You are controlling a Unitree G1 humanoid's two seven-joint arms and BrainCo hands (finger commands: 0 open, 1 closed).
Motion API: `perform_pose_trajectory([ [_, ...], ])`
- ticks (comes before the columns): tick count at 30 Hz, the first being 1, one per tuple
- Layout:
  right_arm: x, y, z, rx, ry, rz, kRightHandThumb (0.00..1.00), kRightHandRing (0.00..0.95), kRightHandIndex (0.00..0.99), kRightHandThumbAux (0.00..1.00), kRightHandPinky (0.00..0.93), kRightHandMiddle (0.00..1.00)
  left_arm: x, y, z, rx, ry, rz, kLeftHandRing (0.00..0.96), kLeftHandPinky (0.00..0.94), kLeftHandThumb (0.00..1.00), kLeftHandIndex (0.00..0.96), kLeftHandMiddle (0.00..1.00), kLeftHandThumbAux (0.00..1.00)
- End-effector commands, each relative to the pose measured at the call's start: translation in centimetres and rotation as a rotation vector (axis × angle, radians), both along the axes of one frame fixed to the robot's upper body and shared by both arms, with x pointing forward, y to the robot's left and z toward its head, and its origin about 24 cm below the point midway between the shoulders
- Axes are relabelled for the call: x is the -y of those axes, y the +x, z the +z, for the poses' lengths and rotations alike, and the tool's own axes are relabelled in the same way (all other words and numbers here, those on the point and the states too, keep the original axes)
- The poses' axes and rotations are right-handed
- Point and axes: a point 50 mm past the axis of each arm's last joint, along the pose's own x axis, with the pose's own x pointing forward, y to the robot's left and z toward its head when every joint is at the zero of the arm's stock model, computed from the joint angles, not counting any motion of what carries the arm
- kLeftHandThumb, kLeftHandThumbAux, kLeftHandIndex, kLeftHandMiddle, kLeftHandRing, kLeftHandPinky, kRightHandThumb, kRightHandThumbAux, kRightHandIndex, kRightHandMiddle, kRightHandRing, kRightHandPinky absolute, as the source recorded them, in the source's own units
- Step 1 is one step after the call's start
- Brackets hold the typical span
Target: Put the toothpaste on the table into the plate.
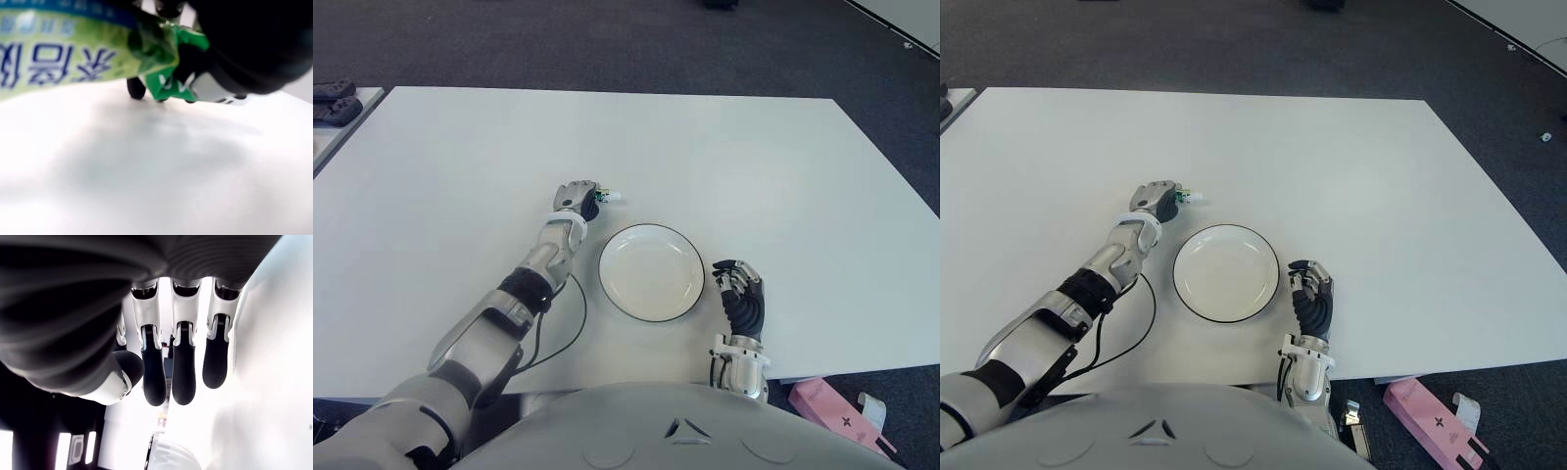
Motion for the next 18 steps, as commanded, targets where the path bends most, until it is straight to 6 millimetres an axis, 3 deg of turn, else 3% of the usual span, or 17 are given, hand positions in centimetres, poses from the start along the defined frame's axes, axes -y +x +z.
perform_pose_trajectory([
  [1, 0.0, -0.1, -0.6, -0.052, -0.001, -0.009, 0.701, 0.465, 0.425, 0.73, 0.447, 0.467, -2.2, -0.8, 0.8, -0.011, 0.008, 0.036, 0.84, 0.844, 0.847, 0.397, 0.544, 0.67],
  [9, -0.1, 0.0, -0.6, -0.053, 0.004, -0.01, 0.701, 0.466, 0.424, 0.73, 0.456, 0.468, -0.8, -2.7, 5.7, 0.156, -0.086, -0.071, 0.857, 0.868, 0.847, 0.395, 0.547, 0.67],
  [18, -0.1, 0.3, -0.6, -0.06, 0.002, -0.007, 0.702, 0.465, 0.425, 0.729, 0.452, 0.471, 1.0, -4.9, 7.8, 0.244, -0.217, -0.253, 0.872, 0.875, 0.847, 0.394, 0.548, 0.671],
])
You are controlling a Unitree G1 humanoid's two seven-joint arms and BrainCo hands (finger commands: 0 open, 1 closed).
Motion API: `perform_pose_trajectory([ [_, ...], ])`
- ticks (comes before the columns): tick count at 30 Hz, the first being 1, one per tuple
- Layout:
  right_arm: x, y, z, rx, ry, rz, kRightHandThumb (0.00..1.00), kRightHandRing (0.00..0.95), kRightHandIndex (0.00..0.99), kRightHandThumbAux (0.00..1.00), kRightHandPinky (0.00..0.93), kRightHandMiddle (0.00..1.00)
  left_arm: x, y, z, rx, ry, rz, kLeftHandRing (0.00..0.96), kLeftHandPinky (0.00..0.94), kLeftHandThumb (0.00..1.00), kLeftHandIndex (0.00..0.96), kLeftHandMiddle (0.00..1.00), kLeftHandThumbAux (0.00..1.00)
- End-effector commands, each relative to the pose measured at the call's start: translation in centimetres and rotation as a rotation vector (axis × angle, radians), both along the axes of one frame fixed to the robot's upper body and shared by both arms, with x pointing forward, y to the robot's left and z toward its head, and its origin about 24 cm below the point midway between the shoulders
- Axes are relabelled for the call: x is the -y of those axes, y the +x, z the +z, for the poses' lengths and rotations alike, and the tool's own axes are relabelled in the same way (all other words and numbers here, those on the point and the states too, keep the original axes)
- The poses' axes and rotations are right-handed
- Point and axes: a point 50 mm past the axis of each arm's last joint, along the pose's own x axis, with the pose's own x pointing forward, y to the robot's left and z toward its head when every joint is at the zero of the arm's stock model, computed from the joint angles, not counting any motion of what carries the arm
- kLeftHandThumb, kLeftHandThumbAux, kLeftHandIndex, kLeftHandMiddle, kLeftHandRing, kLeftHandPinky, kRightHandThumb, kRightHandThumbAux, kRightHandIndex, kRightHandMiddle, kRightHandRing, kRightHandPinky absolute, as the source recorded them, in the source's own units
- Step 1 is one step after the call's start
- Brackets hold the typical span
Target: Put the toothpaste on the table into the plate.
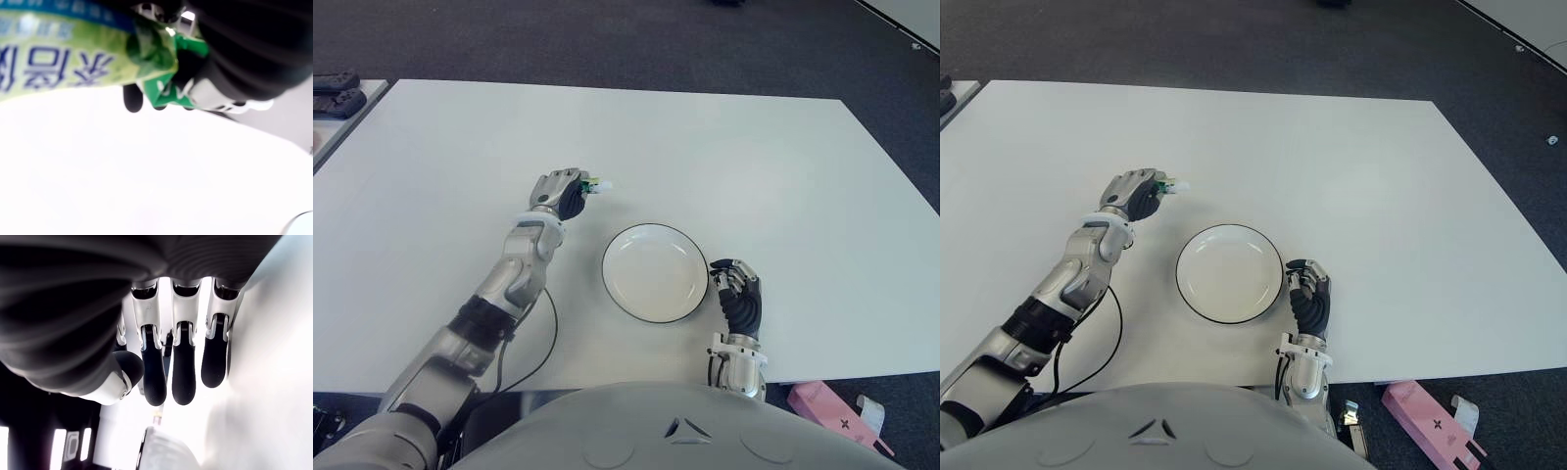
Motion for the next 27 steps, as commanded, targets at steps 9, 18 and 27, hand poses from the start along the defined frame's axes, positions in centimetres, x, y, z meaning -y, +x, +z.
perform_pose_trajectory([
  [9, -0.2, 0.3, -0.5, -0.027, 0.003, 0.006, 0.699, 0.466, 0.424, 0.73, 0.455, 0.471, 2.2, -3.4, 1.7, 0.166, -0.136, -0.316, 0.88, 0.88, 0.848, 0.394, 0.55, 0.67],
  [18, -0.2, 0.3, -0.5, -0.029, 0.012, 0.006, 0.7, 0.465, 0.425, 0.73, 0.447, 0.471, 2.7, -4.9, 2.3, 0.261, -0.145, -0.535, 0.884, 0.891, 0.851, 0.398, 0.554, 0.668],
  [27, -0.2, 0.4, -0.4, -0.032, 0.009, 0.011, 0.702, 0.46, 0.425, 0.729, 0.442, 0.471, 3.0, -6.0, 2.9, 0.376, 0.01, -0.789, 0.888, 0.888, 0.848, 0.399, 0.56, 0.669],
])
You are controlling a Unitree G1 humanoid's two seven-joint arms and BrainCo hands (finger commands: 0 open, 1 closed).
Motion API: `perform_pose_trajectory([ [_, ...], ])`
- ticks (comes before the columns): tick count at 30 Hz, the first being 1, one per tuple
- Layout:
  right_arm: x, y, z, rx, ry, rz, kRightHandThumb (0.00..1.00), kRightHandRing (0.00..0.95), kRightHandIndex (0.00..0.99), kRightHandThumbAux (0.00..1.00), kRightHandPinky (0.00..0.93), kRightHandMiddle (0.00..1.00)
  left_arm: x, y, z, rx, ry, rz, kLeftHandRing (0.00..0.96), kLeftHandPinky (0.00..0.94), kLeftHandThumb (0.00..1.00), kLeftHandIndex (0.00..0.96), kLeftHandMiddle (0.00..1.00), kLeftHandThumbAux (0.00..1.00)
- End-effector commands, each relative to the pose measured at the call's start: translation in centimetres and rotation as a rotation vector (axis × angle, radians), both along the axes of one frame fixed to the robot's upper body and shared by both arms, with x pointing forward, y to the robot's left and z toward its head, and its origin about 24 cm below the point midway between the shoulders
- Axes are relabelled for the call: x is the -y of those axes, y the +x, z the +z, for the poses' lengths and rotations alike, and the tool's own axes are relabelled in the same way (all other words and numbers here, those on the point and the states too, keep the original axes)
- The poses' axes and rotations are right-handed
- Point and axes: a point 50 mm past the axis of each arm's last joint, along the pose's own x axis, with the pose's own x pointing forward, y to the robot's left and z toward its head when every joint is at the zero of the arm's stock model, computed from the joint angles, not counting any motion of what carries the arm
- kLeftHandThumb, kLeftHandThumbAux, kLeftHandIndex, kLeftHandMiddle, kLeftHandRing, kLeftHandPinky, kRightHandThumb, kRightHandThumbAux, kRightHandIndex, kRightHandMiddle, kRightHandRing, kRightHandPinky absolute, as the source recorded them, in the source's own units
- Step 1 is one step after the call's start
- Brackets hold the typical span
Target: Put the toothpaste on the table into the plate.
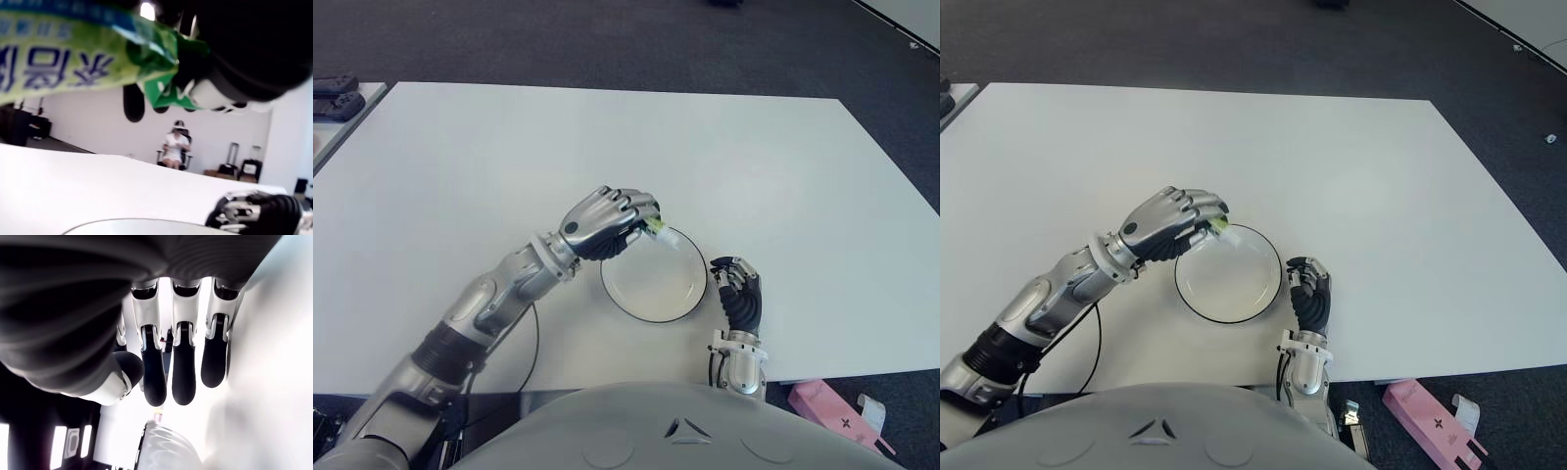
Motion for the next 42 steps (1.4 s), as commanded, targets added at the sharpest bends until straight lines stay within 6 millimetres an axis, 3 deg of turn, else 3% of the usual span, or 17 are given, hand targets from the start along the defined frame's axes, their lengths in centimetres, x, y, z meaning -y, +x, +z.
perform_pose_trajectory([
  [1, -0.2, 0.0, -0.4, -0.034, 0.01, 0.001, 0.702, 0.46, 0.425, 0.729, 0.444, 0.471, 0.0, -0.2, 0.1, 0.059, 0.069, -0.085, 0.888, 0.888, 0.848, 0.399, 0.561, 0.669],
  [6, -0.2, 0.0, -0.4, -0.035, 0.01, 0.0, 0.702, 0.46, 0.425, 0.729, 0.448, 0.473, 0.3, -0.5, 0.0, 0.053, 0.144, -0.147, 0.889, 0.888, 0.846, 0.399, 0.563, 0.67],
  [13, -0.3, 0.0, -0.4, -0.031, 0.008, -0.002, 0.702, 0.463, 0.425, 0.729, 0.447, 0.473, 1.5, -0.1, -2.8, 0.008, 0.218, -0.183, 0.893, 0.888, 0.845, 0.401, 0.563, 0.669],
  [19, -0.3, 0.0, -0.3, -0.034, 0.005, -0.006, 0.703, 0.468, 0.426, 0.73, 0.453, 0.474, 1.3, -0.2, -4.9, -0.051, 0.27, -0.198, 0.894, 0.886, 0.846, 0.403, 0.563, 0.668],
  [26, -0.3, 0.0, -0.3, -0.039, 0.007, -0.006, 0.704, 0.471, 0.426, 0.729, 0.463, 0.476, 0.9, -0.2, -5.2, -0.154, 0.215, -0.162, 0.852, 0.839, 0.845, 0.408, 0.579, 0.667],
  [33, -0.3, 0.0, -0.3, -0.039, 0.005, 0.001, 0.703, 0.473, 0.426, 0.729, 0.467, 0.479, 0.4, 0.1, -4.0, -0.236, 0.131, -0.123, 0.796, 0.811, 0.835, 0.4, 0.579, 0.67],
  [35, -0.3, 0.0, -0.3, -0.037, 0.004, 0.004, 0.702, 0.472, 0.425, 0.729, 0.465, 0.479, 0.4, 0.1, -4.1, -0.249, 0.145, -0.11, 0.783, 0.795, 0.836, 0.423, 0.525, 0.668],
  [37, -0.3, 0.0, -0.2, -0.036, 0.003, 0.005, 0.702, 0.472, 0.425, 0.729, 0.462, 0.479, 0.5, 0.2, -4.2, -0.259, 0.154, -0.101, 0.702, 0.734, 0.762, 0.418, 0.519, 0.689],
  [38, -0.3, 0.0, -0.2, -0.036, 0.003, 0.005, 0.702, 0.471, 0.425, 0.729, 0.463, 0.478, 0.5, 0.2, -4.2, -0.263, 0.156, -0.098, 0.564, 0.631, 0.605, 0.312, 0.416, 0.654],
  [39, -0.3, 0.0, -0.2, -0.035, 0.003, 0.004, 0.702, 0.471, 0.425, 0.729, 0.464, 0.478, 0.5, 0.2, -4.2, -0.266, 0.158, -0.096, 0.514, 0.594, 0.547, 0.274, 0.379, 0.642],
  [40, -0.3, 0.0, -0.2, -0.035, 0.003, 0.004, 0.703, 0.47, 0.425, 0.729, 0.465, 0.477, 0.5, 0.3, -4.2, -0.268, 0.16, -0.095, 0.378, 0.451, 0.445, 0.192, 0.288, 0.619],
  [42, -0.3, 0.0, -0.3, -0.034, 0.0, 0.001, 0.703, 0.469, 0.425, 0.729, 0.466, 0.476, 0.5, 0.4, -4.3, -0.269, 0.172, -0.087, 0.248, 0.308, 0.344, 0.111, 0.197, 0.598],
])
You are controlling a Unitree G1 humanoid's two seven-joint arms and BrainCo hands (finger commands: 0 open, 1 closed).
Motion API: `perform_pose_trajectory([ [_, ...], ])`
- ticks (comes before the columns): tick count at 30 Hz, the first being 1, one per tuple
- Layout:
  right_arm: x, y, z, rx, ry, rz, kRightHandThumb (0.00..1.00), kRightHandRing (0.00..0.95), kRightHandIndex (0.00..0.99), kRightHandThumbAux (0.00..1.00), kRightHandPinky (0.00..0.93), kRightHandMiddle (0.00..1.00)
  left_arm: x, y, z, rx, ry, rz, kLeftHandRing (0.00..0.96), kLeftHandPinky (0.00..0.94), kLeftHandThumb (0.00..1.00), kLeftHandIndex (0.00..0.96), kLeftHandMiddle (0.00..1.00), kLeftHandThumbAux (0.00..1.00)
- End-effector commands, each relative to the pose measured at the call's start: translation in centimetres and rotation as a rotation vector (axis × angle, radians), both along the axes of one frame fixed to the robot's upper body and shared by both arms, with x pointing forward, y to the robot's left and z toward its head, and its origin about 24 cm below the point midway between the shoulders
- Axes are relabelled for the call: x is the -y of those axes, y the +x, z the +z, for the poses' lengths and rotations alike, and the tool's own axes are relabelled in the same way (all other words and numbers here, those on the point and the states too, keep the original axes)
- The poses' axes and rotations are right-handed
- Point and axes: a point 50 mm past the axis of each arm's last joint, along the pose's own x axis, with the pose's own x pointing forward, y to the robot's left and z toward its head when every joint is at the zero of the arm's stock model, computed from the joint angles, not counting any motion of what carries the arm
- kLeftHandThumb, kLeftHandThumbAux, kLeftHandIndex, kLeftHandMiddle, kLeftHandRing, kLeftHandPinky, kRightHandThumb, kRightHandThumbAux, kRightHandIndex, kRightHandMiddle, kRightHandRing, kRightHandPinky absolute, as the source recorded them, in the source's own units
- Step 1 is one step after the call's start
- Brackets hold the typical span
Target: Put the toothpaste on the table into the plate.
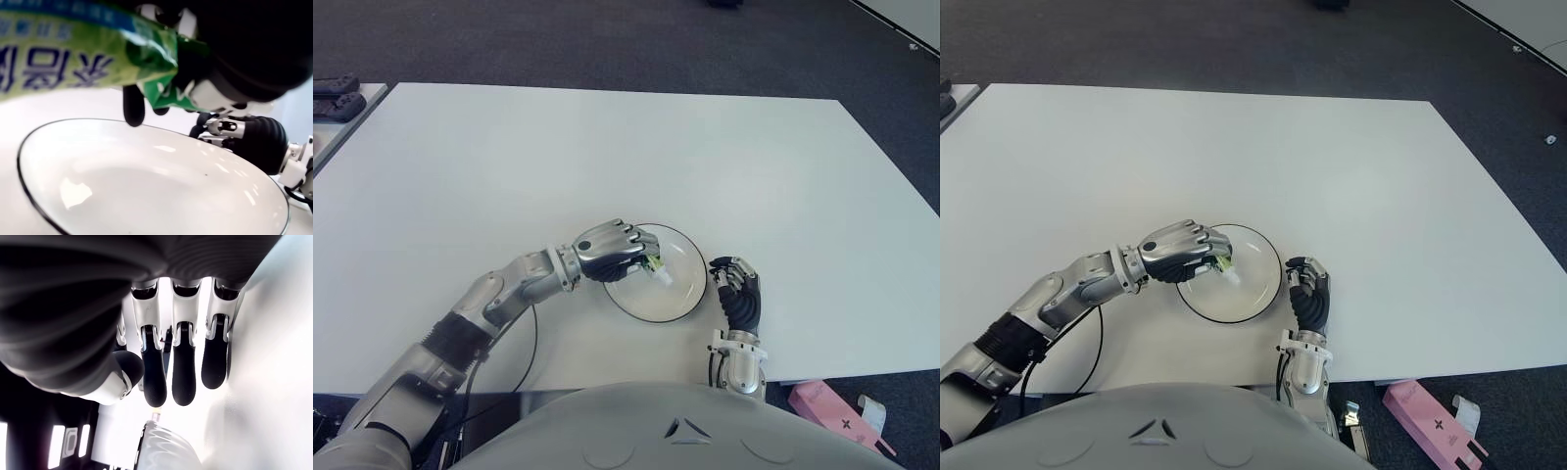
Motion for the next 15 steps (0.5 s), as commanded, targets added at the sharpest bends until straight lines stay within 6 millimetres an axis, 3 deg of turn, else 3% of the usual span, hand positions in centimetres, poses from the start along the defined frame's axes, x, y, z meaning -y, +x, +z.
perform_pose_trajectory([
  [1, -0.17, -0.07, -0.32, -0.022, 0.01, -0.006, 0.703, 0.469, 0.425, 0.728, 0.467, 0.475, 0.04, 0.08, -0.25, -0.021, 0.028, 0.015, 0.18, 0.225, 0.286, 0.071, 0.143, 0.587],
  [5, -0.11, -0.11, -0.34, -0.023, 0.004, -0.009, 0.704, 0.47, 0.426, 0.728, 0.469, 0.475, 0.04, 0.09, -0.28, 0.005, 0.052, 0.023, 0.048, 0.073, 0.167, 0.014, 0.037, 0.561],
  [15, -0.02, -0.14, -0.37, -0.02, 0.01, -0.001, 0.703, 0.471, 0.426, 0.728, 0.461, 0.479, -0.04, 0.11, -0.23, 0.029, 0.075, 0.036, 0.001, 0.005, 0.095, 0.0, 0.0, 0.508],
])
